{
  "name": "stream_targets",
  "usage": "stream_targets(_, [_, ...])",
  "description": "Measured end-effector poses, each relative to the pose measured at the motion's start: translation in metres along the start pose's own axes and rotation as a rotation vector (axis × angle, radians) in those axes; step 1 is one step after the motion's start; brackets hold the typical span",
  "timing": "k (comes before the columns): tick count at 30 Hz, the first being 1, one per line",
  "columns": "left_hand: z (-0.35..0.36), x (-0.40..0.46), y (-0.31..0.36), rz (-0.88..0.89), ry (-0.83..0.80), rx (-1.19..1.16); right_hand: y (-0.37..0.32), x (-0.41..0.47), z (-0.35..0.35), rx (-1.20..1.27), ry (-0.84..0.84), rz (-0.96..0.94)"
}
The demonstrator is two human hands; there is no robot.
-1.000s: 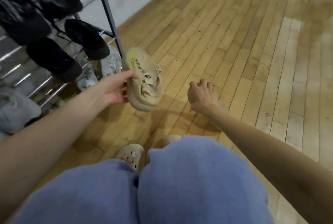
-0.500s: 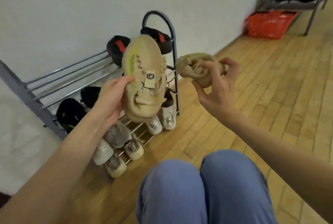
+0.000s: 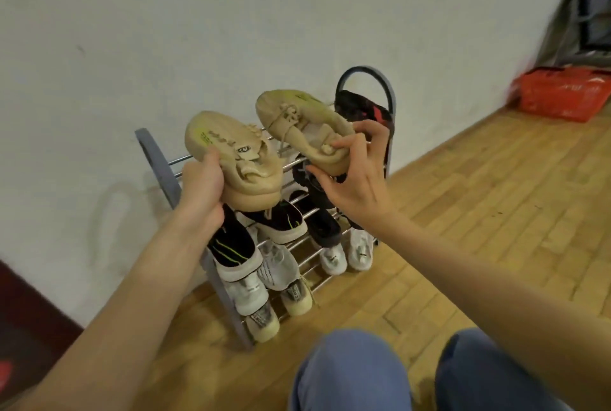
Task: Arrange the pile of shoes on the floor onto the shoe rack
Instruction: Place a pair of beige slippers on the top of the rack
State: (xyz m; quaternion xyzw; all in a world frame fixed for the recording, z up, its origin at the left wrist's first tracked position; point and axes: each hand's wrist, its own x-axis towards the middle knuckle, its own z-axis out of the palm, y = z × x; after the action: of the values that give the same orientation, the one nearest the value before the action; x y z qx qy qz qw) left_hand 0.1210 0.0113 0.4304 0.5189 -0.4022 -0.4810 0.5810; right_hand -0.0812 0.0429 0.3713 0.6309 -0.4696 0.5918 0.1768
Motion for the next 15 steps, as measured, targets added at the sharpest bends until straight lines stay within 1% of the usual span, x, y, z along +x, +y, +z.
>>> stream_targets(3, [-0.001,0.021,0.003,0.023,0.070,0.065,-0.004,0.012,0.038,0.045,-0.020,0.069])
stream_targets(7, [0.001,0.043,-0.002,0.031,0.078,0.101,-0.009,0.019,0.080,0.112,-0.013,0.186])
stream_targets(15, [-0.010,0.081,-0.015,-0.064,0.183,0.114,0.001,0.014,0.131,0.232,0.003,0.352])
